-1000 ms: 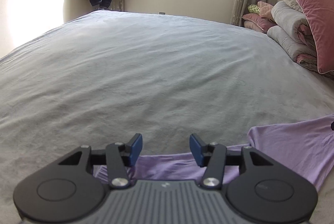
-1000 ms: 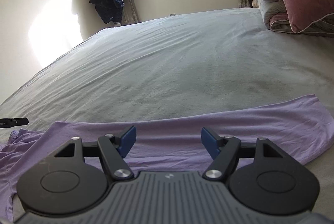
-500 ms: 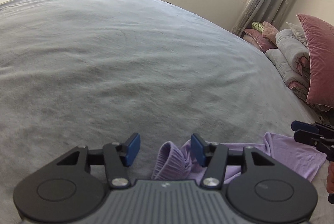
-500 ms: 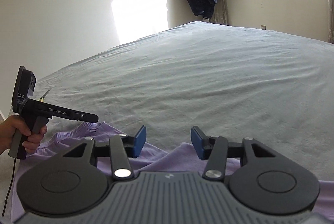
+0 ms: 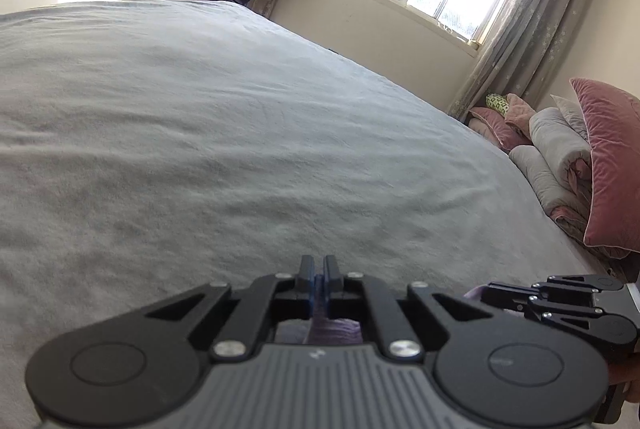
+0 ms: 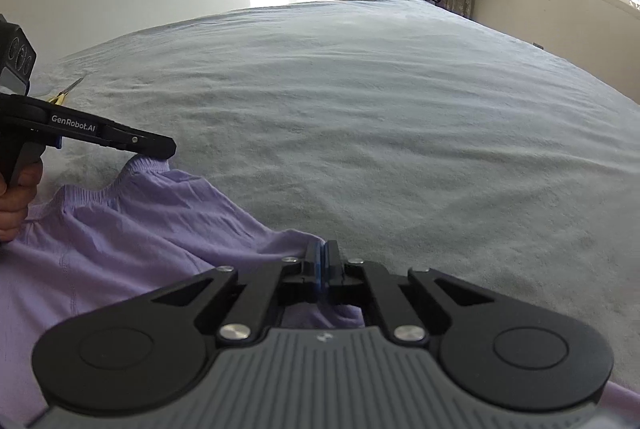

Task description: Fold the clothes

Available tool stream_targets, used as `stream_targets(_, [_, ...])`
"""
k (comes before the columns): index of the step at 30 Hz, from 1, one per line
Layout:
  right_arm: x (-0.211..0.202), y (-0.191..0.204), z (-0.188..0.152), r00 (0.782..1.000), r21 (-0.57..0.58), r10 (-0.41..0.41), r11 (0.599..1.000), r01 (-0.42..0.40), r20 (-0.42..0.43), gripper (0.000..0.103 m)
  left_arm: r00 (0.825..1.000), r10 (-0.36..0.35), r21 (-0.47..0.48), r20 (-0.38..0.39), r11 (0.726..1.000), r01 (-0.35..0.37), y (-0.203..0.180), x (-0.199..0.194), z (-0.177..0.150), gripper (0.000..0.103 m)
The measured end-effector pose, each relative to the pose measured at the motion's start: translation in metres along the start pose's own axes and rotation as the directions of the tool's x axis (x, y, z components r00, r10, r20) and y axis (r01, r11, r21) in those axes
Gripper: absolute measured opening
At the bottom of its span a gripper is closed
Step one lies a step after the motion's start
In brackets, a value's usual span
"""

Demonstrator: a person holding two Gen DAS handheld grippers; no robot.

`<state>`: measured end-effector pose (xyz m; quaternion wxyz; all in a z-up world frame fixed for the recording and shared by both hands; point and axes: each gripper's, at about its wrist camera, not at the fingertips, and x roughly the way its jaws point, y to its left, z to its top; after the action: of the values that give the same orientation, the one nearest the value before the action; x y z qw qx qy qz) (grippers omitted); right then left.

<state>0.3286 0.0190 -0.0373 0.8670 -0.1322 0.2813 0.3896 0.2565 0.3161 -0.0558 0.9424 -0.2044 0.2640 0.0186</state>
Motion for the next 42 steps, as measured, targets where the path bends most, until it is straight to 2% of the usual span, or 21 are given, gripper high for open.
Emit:
stream_targets(3, [0.009, 0.002, 0.009, 0.999, 0.013, -0.03, 0.999, 0.029, 0.04, 0.002, 0.996, 0.089, 0.022, 0.032, 0.996, -0.09, 0.001, 0.002, 0.001, 0.004])
stream_targets(7, [0.039, 0.008, 0.001, 0.997, 0.002, -0.077, 0.997, 0.077, -0.012, 0.003, 0.983, 0.184, 0.07, 0.003, 0.981, -0.183, 0.0, 0.016, -0.005, 0.005])
stream_targets(9, [0.038, 0.009, 0.0, 0.995, 0.01, -0.103, 0.995, 0.103, -0.008, 0.005, 0.976, 0.216, 0.102, -0.002, 0.971, -0.215, -0.004, 0.021, -0.006, 0.007])
stream_targets(11, [0.034, 0.009, 0.002, 0.991, 0.022, -0.13, 0.991, 0.13, -0.006, 0.024, 0.97, 0.243, 0.115, -0.001, 0.964, -0.241, -0.009, 0.019, -0.003, 0.01])
stream_targets(12, [0.029, 0.008, 0.002, 0.989, 0.026, -0.148, 0.989, 0.148, -0.004, 0.047, 0.967, 0.253, 0.114, -0.001, 0.961, -0.251, -0.01, 0.017, -0.001, 0.018])
stream_targets(13, [0.022, 0.007, 0.001, 0.985, 0.027, -0.171, 0.985, 0.171, -0.002, 0.062, 0.967, 0.255, 0.102, 0.002, 0.962, -0.254, -0.012, 0.012, 0.0, 0.039])
stream_targets(15, [0.006, 0.002, -0.002, 0.977, 0.034, -0.214, 0.976, 0.214, -0.001, 0.062, 0.973, 0.23, 0.086, 0.026, 0.969, -0.232, -0.016, -0.002, 0.001, 0.06])
stream_targets(19, [-0.036, -0.024, -0.023, 0.957, 0.098, -0.287, 0.952, 0.289, -0.032, 0.062, 0.983, 0.18, 0.135, 0.024, 0.974, -0.181, -0.037, -0.022, 0.0, 0.062])
stream_targets(23, [-0.085, -0.065, -0.058, 0.932, 0.243, -0.354, 0.9, 0.362, -0.077, 0.062, 0.998, 0.062, 0.208, -0.029, 0.977, -0.054, -0.075, -0.026, -0.007, 0.062])
stream_targets(26, [-0.113, -0.096, -0.085, 0.919, 0.346, -0.383, 0.854, 0.389, -0.091, 0.062, 0.996, -0.024, 0.263, -0.091, 0.964, 0.048, -0.108, -0.01, -0.015, 0.062])
stream_targets(28, [-0.125, -0.114, -0.098, 0.916, 0.377, -0.39, 0.838, 0.395, -0.093, 0.062, 0.991, -0.058, 0.309, -0.122, 0.947, 0.094, -0.13, 0.007, -0.018, 0.062])
stream_targets(30, [-0.132, -0.13, -0.106, 0.916, 0.365, -0.391, 0.842, 0.397, -0.094, 0.062, 0.985, -0.081, 0.353, -0.152, 0.927, 0.13, -0.151, 0.025, -0.022, 0.062])
stream_targets(35, [-0.142, -0.173, -0.108, 0.913, 0.222, -0.396, 0.885, 0.408, -0.098, 0.062, 0.969, -0.107, 0.417, -0.222, 0.888, 0.194, -0.19, 0.069, -0.027, 0.06])
stream_targets(37, [-0.146, -0.193, -0.109, 0.902, 0.195, -0.418, 0.881, 0.431, -0.106, 0.06, 0.965, -0.113, 0.43, -0.237, 0.878, 0.209, -0.201, 0.083, -0.028, 0.054])
stream_targets(40, [-0.153, -0.223, -0.109, 0.889, 0.196, -0.444, 0.867, 0.457, -0.112, 0.051, 0.959, -0.12, 0.439, -0.256, 0.87, 0.225, -0.214, 0.1, -0.027, 0.052])
stream_targets(42, [-0.157, -0.24, -0.11, 0.886, 0.217, -0.448, 0.86, 0.463, -0.115, 0.051, 0.953, -0.123, 0.447, -0.276, 0.862, 0.24, -0.22, 0.109, -0.028, 0.051])
